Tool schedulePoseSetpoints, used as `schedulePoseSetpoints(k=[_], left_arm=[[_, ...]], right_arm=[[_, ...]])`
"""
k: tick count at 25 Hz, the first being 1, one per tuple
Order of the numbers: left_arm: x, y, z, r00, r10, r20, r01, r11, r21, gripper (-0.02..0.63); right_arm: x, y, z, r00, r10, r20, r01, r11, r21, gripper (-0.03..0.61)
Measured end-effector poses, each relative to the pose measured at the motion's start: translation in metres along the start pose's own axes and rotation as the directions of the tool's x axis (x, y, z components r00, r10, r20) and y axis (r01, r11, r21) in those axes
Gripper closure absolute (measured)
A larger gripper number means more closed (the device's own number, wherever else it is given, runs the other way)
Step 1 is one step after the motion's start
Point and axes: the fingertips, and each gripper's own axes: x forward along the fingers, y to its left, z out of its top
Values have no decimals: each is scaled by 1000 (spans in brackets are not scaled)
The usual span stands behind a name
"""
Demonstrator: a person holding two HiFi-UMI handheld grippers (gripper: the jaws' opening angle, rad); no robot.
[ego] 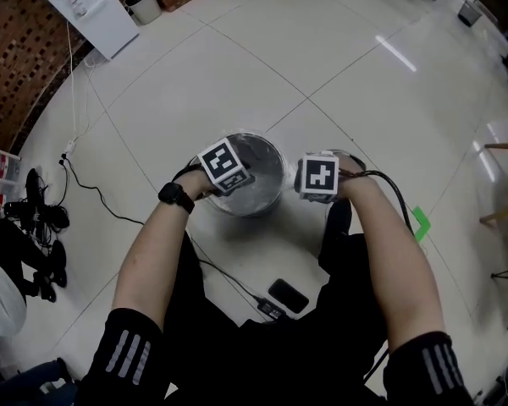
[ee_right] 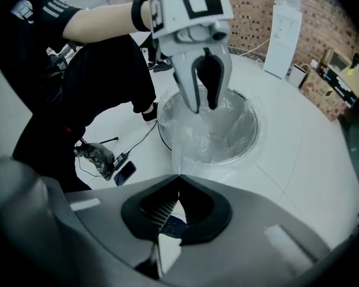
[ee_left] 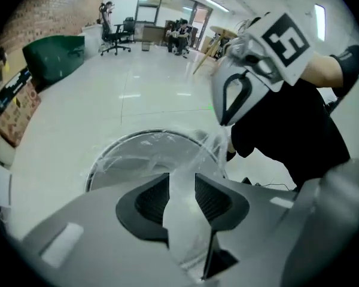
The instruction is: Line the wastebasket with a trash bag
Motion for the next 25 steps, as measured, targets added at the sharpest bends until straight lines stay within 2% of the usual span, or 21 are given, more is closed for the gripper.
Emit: schedulePoseSetpoints(k=[5,10,13,16,17,19,21,23,25], left_arm=[[0,-48,-47,994,-1,-108,15,991,132,463],[20,-59,-77,979,100,-178,-52,966,253,425],[22,-68,-78,980,94,-175,-38,954,299,474],[14,-76,-75,981,100,-166,-41,946,322,555],[11,-77,-72,982,106,-157,-50,945,324,608],[4,-82,-68,985,102,-142,-51,944,326,618],[0,-94,-70,987,57,-147,-6,946,324,618],[1,-110,-80,984,-8,-179,66,946,318,618],[7,-118,-95,972,-39,-230,111,944,311,618]], right_arm=[[1,2,4,1000,9,-2,-9,1000,2,570],[3,6,4,1000,21,13,-21,1000,-7,571],[-3,9,19,998,16,66,-13,999,-44,571],[-5,11,17,997,25,72,-22,999,-46,571],[-4,11,13,998,25,63,-23,999,-41,571],[1,10,1,999,30,34,-29,999,-25,571],[9,12,-9,999,52,5,-52,999,-3,571],[17,17,-13,996,89,-6,-89,996,25,571],[22,21,-15,993,119,-11,-119,992,43,571]])
